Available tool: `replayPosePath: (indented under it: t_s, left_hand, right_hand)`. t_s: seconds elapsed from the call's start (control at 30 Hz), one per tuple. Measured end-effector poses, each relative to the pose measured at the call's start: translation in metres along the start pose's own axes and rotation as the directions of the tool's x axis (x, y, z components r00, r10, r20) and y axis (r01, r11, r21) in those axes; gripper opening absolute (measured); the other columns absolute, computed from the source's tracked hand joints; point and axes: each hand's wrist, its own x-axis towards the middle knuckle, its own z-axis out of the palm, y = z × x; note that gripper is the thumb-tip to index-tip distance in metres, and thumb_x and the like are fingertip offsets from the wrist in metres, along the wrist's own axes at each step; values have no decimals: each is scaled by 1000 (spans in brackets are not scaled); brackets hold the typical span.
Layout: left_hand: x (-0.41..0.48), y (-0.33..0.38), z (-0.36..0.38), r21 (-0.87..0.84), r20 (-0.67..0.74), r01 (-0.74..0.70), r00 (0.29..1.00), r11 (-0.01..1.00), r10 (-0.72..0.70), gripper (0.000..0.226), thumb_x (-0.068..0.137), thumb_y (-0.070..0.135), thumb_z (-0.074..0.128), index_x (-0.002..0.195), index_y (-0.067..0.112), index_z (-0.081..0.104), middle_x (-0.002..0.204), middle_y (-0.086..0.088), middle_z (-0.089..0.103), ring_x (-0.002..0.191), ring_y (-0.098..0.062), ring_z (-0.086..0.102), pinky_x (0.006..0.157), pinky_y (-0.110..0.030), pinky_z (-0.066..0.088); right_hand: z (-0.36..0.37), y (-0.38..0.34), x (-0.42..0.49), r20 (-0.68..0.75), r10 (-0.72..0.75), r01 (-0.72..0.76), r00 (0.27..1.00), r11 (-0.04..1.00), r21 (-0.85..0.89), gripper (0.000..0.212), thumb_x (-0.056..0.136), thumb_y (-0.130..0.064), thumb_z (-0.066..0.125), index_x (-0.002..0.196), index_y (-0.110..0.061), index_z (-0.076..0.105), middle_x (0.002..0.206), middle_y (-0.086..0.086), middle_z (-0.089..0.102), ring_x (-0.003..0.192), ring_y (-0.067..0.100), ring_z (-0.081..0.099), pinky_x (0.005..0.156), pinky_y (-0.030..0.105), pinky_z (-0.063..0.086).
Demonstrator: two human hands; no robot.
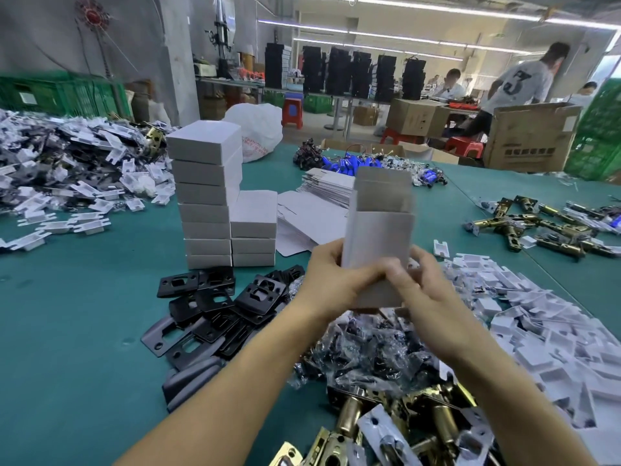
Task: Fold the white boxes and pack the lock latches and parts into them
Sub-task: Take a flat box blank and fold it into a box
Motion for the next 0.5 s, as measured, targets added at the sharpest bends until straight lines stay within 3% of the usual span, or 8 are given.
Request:
replayPosePath:
  t_s: [0.07,0.17,0.33,0.43,0.5]
  left_hand:
    - [5,-2,-4,-44,-160,15,987,999,-22,24,74,24,88,92,23,71,88,3,76,78,-14,74,60,-24,58]
    - [11,-5,-11,-76,-313,-2,949,997,-22,19,78,24,85,89,25,70,83,9,77,78,-9,73,65,-22,58]
    - [14,-6,-11,-97,-389,-29,921,995,-12,16,78,23,86,82,25,70,71,17,74,65,3,68,55,-10,50]
    - [15,-5,-12,-128,-399,-40,917,991,-14,18,75,20,88,83,23,71,74,15,75,65,3,69,56,-10,51]
    - [14,-4,-13,-128,-402,-49,916,991,-6,21,73,19,89,82,24,71,72,17,74,63,4,68,55,-9,50]
  right_hand:
    - [-2,0,-2,62,44,-29,997,975,-220,48,94,-43,56,137,-27,44,101,-14,61,82,-4,63,64,13,46]
    - [-6,-3,-6,246,49,64,968,899,-433,39,86,-40,70,122,-33,56,92,-10,64,77,-3,63,65,13,49]
    - [-5,-13,-11,553,78,244,830,840,-485,29,85,-27,75,98,-51,65,89,-11,64,80,3,63,71,16,51]
    - [1,-18,-12,681,87,294,727,857,-422,28,86,-14,71,99,-39,74,91,-25,63,86,4,60,77,15,49]
    - [5,-18,-12,728,101,315,678,855,-412,29,85,-14,71,104,-36,75,102,-21,64,96,2,59,87,21,48]
